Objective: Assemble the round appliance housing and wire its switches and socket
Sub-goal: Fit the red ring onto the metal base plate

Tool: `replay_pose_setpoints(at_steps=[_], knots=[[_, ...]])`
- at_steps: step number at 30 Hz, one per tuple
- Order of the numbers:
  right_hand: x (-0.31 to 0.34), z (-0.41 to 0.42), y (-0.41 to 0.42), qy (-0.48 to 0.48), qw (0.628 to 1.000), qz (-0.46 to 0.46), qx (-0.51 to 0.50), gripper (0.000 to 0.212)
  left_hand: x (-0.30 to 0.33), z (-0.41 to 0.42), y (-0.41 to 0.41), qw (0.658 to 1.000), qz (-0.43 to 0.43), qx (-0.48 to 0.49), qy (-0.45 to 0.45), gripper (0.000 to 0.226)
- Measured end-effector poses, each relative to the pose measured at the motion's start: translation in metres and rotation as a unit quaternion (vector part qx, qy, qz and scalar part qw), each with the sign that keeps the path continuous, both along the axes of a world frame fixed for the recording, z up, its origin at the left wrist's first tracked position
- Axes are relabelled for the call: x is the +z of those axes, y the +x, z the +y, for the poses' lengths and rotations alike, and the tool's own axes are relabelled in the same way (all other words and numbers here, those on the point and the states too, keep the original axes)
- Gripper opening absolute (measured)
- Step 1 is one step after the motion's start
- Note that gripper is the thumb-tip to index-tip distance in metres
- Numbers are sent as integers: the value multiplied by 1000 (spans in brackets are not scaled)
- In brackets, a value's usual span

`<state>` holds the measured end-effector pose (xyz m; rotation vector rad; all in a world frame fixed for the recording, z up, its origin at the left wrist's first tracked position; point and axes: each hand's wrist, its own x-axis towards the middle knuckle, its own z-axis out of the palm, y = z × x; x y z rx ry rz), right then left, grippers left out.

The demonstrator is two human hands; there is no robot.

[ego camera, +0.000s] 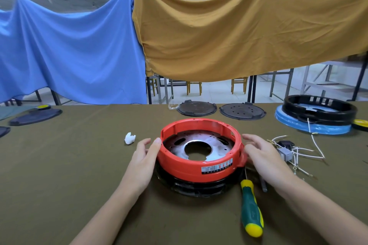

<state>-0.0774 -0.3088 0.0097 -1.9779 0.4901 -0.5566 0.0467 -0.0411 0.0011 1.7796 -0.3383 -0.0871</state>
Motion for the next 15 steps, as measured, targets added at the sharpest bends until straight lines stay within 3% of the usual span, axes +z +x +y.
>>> replay_pose_setpoints(at_steps=[3,7,11,15], knots=[[-2,-3,5,59,998,-33,-16,24,2,2,2,999,25,9,25,89],[-5,-2,6,64,997,-3,34,48,-2,-2,0,998,41,-4,37,61],[1,0,5,112,990,-57,59,39,9,-3,-4,992,63,-53,-99,36],[13,1,3,164,967,-160,108,27,20,-1,-10,972,20,-137,-187,38]])
